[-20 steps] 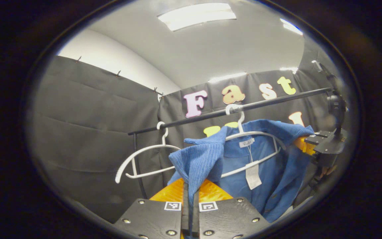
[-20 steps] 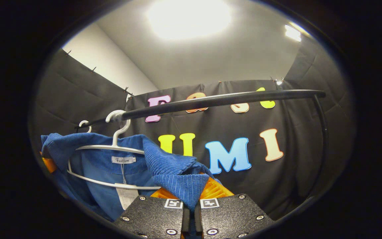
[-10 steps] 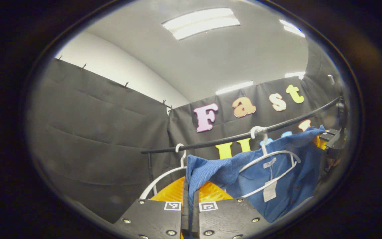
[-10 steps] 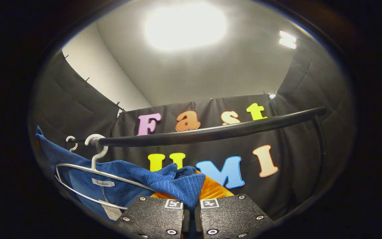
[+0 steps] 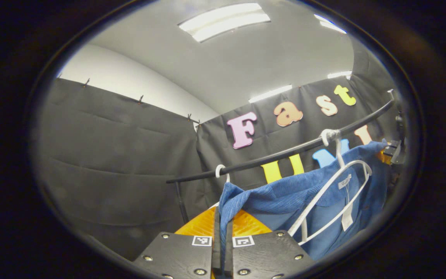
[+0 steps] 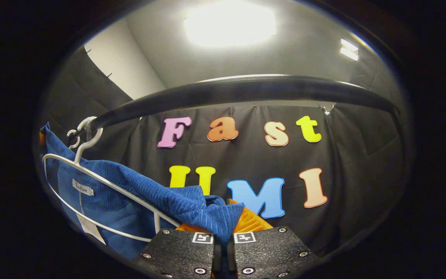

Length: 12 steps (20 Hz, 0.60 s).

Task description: Grasp the clothes on the hanger with both hands and then place them into the laundry hamper below.

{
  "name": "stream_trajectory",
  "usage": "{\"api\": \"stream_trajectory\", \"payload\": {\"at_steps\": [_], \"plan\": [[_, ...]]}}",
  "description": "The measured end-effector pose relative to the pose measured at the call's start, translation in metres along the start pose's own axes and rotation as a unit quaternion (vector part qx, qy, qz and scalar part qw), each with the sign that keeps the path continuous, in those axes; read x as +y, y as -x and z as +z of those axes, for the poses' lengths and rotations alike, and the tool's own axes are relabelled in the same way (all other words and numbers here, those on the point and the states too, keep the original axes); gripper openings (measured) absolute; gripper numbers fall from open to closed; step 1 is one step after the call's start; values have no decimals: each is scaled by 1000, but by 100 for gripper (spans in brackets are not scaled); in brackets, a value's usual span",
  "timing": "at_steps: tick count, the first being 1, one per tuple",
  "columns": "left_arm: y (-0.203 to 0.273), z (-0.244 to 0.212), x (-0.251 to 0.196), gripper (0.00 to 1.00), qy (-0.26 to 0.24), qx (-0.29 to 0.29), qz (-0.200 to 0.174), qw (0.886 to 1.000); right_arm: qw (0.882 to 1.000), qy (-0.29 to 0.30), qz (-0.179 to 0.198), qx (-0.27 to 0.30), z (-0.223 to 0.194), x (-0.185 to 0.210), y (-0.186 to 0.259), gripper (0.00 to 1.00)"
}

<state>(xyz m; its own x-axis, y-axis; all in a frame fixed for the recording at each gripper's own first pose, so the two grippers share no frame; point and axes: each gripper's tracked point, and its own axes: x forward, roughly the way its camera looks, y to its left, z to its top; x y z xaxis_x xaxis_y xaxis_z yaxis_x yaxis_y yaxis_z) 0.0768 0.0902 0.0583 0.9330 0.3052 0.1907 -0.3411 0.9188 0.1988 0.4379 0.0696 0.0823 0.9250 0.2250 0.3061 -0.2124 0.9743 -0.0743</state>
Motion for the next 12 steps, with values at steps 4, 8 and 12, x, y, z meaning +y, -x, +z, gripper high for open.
{"api": "stream_trajectory", "payload": {"at_steps": [4,8,12], "plan": [[7,-14,-7,5,8,34,-14,999,1000,15,-6,11,-15,-1,-11,5],[8,-30,-20,3,19,60,-43,997,999,20,-16,48,-47,-5,-12,5],[17,-39,-26,5,24,77,-62,995,998,23,-16,57,-56,-6,-16,5]]}}
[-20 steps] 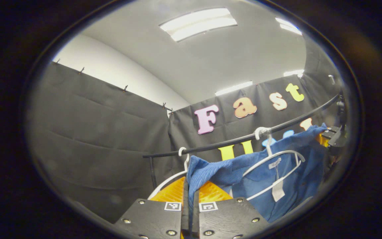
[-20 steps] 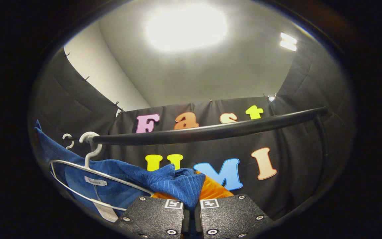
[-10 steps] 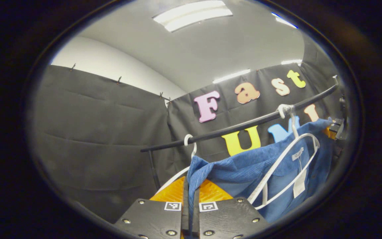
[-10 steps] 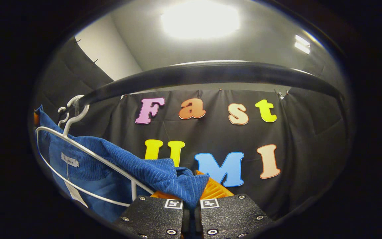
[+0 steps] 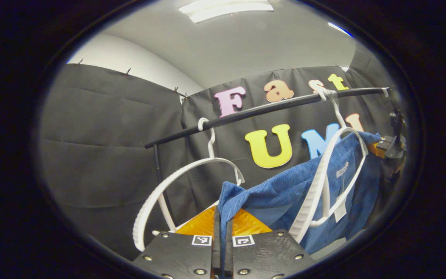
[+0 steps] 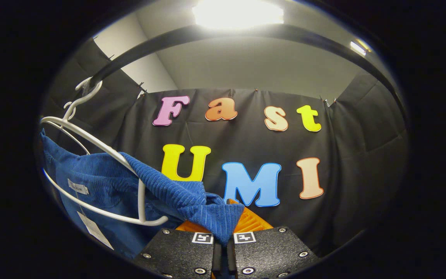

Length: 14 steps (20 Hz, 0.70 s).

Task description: Grasp the clothes on the hanger with both hands and then place them into the laundry hamper below.

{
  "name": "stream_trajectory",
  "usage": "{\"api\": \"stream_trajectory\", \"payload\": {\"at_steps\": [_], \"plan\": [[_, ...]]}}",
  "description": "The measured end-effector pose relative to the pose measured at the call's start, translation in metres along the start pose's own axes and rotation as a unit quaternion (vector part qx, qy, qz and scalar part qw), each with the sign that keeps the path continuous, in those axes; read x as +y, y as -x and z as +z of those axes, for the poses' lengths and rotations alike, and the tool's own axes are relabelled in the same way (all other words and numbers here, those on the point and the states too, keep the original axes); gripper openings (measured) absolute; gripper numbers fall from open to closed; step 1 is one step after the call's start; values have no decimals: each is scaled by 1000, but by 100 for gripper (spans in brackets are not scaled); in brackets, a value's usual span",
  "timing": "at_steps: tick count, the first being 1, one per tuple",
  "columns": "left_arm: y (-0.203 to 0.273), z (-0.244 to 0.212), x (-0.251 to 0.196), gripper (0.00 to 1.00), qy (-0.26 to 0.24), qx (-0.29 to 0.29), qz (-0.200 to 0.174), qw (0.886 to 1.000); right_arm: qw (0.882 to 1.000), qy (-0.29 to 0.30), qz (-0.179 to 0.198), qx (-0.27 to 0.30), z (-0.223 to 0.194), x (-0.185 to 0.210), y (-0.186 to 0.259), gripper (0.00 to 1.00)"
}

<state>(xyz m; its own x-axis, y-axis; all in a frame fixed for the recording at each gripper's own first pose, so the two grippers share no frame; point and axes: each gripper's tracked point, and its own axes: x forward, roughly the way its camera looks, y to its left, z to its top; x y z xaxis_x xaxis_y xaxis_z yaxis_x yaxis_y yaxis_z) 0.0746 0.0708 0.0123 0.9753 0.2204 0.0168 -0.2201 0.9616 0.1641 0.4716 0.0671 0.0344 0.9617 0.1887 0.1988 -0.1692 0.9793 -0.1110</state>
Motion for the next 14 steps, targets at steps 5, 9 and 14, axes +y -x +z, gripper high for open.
{"api": "stream_trajectory", "payload": {"at_steps": [5,9,14], "plan": [[5,-13,-18,3,32,16,-26,999,1000,-7,-23,-8,8,-4,4,5],[9,-22,-44,5,46,33,-71,996,997,-30,-75,11,-1,-31,7,5],[13,-30,-49,5,31,48,-89,994,993,-48,-89,56,-37,-53,14,5]]}}
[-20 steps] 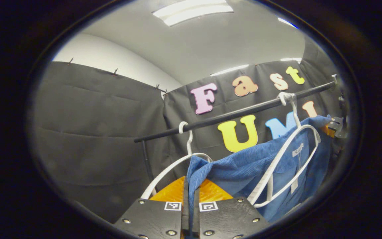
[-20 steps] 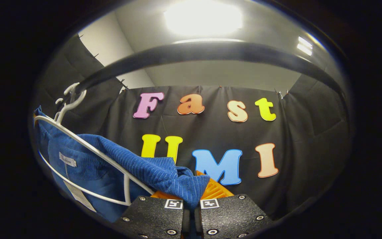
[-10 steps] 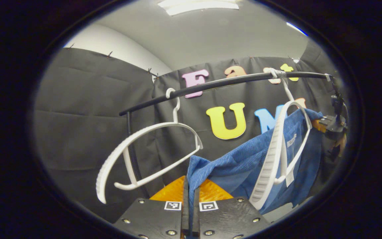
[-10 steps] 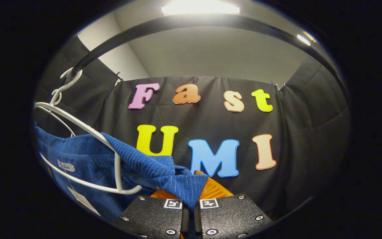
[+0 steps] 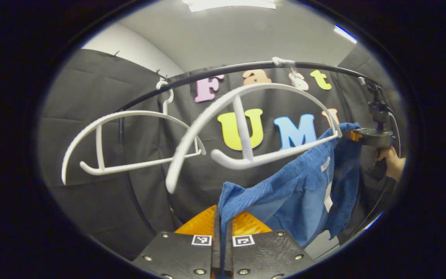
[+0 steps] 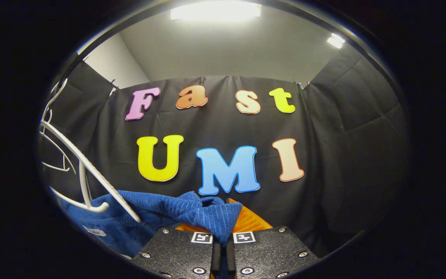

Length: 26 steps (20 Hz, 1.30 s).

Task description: Grasp the clothes on the hanger with both hands and then place them into the laundry hamper below.

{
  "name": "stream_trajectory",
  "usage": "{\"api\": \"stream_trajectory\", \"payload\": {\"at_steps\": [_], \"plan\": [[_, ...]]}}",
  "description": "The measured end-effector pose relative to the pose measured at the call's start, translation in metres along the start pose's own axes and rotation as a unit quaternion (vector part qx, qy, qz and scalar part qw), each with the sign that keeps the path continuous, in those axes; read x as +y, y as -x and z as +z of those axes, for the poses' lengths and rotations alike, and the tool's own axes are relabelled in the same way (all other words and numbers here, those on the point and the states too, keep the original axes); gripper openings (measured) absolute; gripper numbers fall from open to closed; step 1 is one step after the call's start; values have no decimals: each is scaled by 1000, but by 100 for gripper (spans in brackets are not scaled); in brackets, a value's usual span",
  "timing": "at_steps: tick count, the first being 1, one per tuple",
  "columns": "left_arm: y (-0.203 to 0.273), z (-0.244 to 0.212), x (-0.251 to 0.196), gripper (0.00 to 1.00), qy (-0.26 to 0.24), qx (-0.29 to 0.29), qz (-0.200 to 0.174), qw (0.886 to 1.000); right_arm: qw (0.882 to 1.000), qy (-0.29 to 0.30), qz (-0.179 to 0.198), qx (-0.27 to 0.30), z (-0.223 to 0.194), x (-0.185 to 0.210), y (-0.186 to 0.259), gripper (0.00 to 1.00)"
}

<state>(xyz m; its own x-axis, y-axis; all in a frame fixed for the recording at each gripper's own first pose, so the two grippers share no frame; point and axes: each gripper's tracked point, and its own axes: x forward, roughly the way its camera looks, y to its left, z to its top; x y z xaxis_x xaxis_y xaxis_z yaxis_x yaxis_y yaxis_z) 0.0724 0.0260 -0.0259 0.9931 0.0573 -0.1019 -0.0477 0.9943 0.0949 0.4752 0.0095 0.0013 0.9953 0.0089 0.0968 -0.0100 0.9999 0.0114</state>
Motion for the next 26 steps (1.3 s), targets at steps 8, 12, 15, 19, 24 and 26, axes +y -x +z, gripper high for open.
{"api": "stream_trajectory", "payload": {"at_steps": [8,12,15,19,24,26], "plan": [[15,-18,-7,3,13,32,1,999,998,18,5,62,-54,-9,39,5],[19,-14,-5,3,21,36,6,999,995,22,13,93,-71,-11,77,5],[22,-10,-3,5,33,27,0,999,994,17,19,103,-65,-10,111,5],[41,16,7,3,37,5,-16,999,995,17,33,93,-39,4,159,5],[90,53,16,3,59,-33,-47,997,995,10,52,80,-2,31,219,6],[98,69,20,5,60,-47,-59,995,995,9,60,73,11,45,240,6]]}}
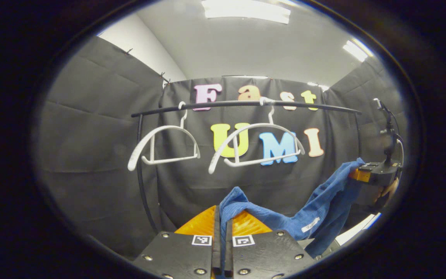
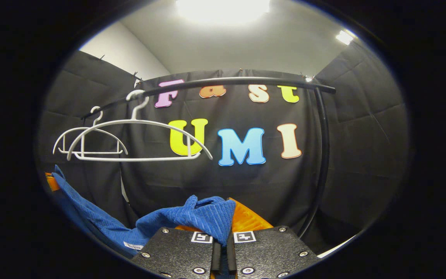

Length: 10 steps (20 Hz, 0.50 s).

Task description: Grasp the clothes on the hanger with both hands and then place them into the laundry hamper below.

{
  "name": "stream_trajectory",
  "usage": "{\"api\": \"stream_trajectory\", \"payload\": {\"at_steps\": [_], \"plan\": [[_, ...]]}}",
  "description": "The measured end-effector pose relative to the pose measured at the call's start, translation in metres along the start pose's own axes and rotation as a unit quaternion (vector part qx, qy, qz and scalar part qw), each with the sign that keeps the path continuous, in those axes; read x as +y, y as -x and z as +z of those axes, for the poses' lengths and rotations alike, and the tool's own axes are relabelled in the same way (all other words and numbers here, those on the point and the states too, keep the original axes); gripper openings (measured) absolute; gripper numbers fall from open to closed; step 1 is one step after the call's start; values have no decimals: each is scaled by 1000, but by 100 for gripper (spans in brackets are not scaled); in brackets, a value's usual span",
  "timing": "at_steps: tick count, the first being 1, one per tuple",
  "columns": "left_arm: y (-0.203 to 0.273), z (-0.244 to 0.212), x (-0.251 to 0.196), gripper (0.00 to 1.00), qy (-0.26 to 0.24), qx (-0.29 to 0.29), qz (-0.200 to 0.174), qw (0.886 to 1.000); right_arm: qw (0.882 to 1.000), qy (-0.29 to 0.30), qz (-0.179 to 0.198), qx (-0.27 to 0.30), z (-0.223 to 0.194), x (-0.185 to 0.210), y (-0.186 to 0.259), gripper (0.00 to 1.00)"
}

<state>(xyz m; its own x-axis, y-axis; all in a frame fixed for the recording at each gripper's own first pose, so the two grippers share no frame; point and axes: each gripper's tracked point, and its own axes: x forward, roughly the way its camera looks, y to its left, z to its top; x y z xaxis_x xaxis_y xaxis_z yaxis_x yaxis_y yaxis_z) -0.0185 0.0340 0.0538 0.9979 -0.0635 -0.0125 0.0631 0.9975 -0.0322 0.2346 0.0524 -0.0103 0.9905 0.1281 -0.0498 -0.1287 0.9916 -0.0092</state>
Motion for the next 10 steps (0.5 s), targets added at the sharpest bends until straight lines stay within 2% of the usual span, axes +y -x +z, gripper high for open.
{"api": "stream_trajectory", "payload": {"at_steps": [6,10], "plan": [[57,33,-20,5,12,-29,-52,998,1000,-19,15,-15,24,44,73,6],[74,34,-44,4,38,-34,-94,994,999,-30,23,-8,18,70,112,6]]}}
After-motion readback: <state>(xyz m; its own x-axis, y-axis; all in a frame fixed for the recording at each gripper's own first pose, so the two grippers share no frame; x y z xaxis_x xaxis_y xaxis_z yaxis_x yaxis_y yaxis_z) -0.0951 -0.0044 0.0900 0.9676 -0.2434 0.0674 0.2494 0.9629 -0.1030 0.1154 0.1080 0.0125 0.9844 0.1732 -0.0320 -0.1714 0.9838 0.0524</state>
